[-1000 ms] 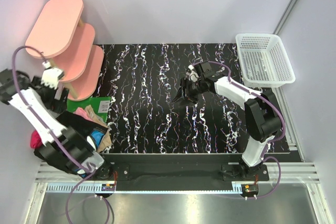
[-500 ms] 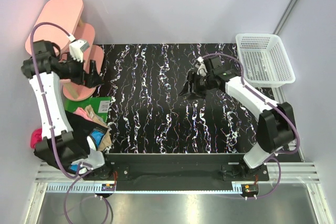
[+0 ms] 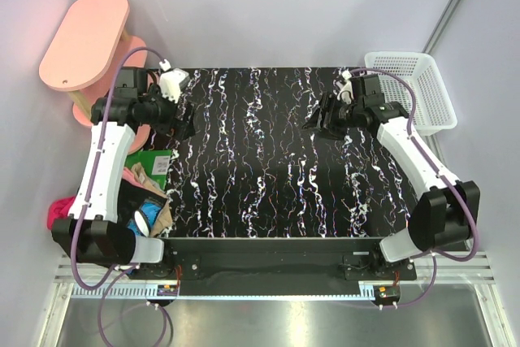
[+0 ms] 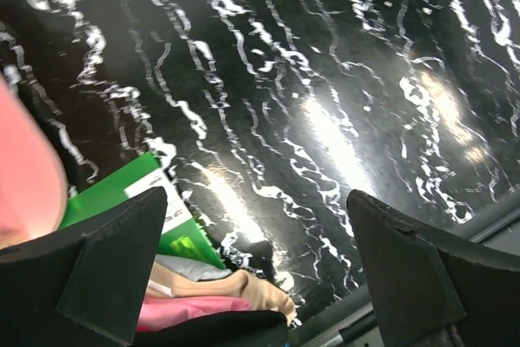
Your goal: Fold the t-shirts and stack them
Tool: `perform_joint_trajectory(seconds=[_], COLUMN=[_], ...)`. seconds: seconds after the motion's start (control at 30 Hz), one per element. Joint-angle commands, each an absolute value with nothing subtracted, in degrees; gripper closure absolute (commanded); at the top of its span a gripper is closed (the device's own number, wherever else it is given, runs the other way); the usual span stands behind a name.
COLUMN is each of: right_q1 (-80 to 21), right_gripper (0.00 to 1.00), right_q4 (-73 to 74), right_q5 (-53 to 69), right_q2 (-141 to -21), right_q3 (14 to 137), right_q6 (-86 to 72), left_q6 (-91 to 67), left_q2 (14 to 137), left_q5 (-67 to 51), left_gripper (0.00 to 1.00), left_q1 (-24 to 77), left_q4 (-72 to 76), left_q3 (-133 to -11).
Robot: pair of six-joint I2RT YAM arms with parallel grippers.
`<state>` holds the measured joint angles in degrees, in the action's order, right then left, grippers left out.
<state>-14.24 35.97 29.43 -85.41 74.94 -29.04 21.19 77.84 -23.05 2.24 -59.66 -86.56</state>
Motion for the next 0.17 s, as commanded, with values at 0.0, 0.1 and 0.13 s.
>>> perform_joint_trajectory(seconds=[0.0,0.1,0.13], right_q1=[-14.0,-14.0,-14.0], right_gripper=[0.34,0.34,0.34], right_q4=[36.8,37.0,37.0], right_q5=[29.2,29.4,29.6], right_q2=[-83.1,-83.0,-83.1], right_q3=[77.6,77.4,77.3], right_q6=[-27.4,-27.3,-27.3], left_q6=[19.0,18.7,18.8], left_q2=[76.9,76.6,76.6], left_q5=[-19.3,-18.8,-18.6], left_gripper=[0.01,0.01,0.01], left_q1=[2.1,2.3,2.3], left_q4=[-55.8,-55.4,-55.2], left_q3=[-87.1,-86.8,-86.8])
